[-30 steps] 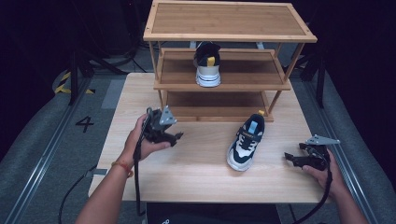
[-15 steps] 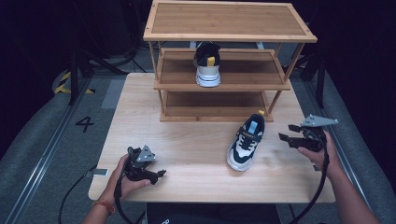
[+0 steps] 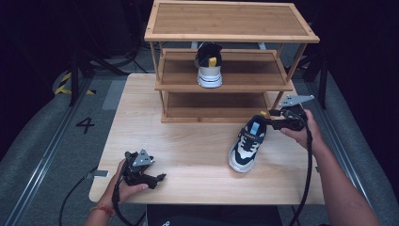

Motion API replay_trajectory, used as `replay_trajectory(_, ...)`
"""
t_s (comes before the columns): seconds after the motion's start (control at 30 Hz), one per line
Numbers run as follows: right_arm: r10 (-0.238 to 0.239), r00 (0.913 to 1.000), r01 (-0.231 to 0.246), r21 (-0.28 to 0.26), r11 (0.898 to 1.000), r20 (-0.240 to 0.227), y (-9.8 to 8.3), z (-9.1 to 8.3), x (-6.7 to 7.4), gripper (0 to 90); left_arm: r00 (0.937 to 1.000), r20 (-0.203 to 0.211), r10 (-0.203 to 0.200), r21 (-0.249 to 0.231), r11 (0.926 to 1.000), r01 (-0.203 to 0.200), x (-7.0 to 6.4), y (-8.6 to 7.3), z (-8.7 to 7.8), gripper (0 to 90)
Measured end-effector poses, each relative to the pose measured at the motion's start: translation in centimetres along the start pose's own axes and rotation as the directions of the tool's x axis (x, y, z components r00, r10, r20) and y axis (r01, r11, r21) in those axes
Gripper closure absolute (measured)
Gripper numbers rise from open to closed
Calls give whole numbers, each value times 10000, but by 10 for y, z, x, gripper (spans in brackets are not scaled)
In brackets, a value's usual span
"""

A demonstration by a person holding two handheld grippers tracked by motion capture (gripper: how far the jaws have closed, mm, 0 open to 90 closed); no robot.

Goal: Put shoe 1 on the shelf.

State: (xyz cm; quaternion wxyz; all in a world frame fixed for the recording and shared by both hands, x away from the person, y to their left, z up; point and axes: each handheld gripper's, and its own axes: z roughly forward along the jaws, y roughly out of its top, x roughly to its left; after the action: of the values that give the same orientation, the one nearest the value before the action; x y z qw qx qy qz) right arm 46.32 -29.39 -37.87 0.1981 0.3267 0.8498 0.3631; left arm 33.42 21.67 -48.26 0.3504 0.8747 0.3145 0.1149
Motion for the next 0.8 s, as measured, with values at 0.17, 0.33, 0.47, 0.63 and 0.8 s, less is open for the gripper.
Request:
replay_trajectory(0.17, -432, 9990, 424, 743, 9963, 96, 0, 18, 3, 545, 10000, 29, -16, 5, 10000, 16, 0, 0, 0, 157)
replay_trajectory(0.33, -199, 9997, 213, 1136, 9933, -130, -3, 28, 0, 605, 10000, 66, -18, 10, 10000, 18, 0, 0, 0, 156)
replay_trajectory(0.47, -468, 9986, 498, 1400, 9889, -247, -5, 28, 1, 681, 10000, 81, -15, -2, 10000, 15, 0, 0, 0, 153)
replay_trajectory(0.63, -396, 9992, 402, 1505, 9878, -71, -9, 19, 2, 684, 10000, 77, -12, -1, 10000, 12, 0, 0, 0, 153)
replay_trajectory(0.8, -44, 9998, 11, 1742, 9847, 183, -15, 7, 4, 663, 10000, 5, -52, 2, 10000, 52, 0, 0, 1, 152)
